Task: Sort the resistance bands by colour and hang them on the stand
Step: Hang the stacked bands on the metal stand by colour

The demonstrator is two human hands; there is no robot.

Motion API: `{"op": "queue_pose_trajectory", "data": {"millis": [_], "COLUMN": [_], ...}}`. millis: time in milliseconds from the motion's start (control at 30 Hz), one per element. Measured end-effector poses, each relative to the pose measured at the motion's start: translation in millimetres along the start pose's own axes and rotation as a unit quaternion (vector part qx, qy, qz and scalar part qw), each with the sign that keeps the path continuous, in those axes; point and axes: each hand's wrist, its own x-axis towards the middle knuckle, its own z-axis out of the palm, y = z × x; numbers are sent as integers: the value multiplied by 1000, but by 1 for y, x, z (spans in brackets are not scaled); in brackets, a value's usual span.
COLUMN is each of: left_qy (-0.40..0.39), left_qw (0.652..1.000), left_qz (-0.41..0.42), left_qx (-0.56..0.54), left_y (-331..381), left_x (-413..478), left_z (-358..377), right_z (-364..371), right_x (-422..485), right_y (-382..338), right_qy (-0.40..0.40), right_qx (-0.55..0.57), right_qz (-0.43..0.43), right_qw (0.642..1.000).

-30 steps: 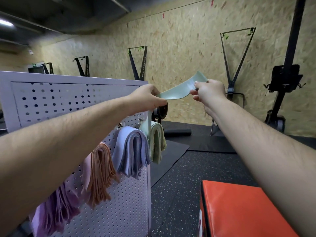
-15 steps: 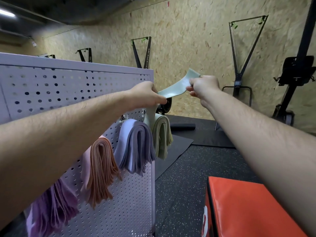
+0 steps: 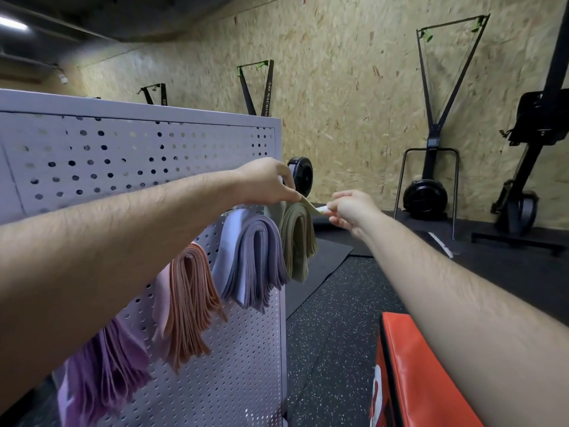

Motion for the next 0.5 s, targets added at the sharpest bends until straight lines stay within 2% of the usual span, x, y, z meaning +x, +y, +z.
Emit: {"op": "queue_pose_trajectory", "data": {"millis": [133,300,400,500], "left_qy": [-5,-7,-9,-15], "left_qw": [1000,999,997,995], "left_qz": [5,9,10,1], "left_qx": [12,47,79,98], "left_y": [3,7,9,8], "left_x": [1,2,2,1], "left_z": [0,4,6,8], "right_z": [2,10,10,6], "right_x": [-10,-20,-26,-27], "right_y": [20,32,33,36], "right_qy": [-4,-46,-43,-42], "right_qx": [-2,-44,-92,-207], "right_qz": [22,53,25,-47], "right_qw": [1000,997,995,976]}}
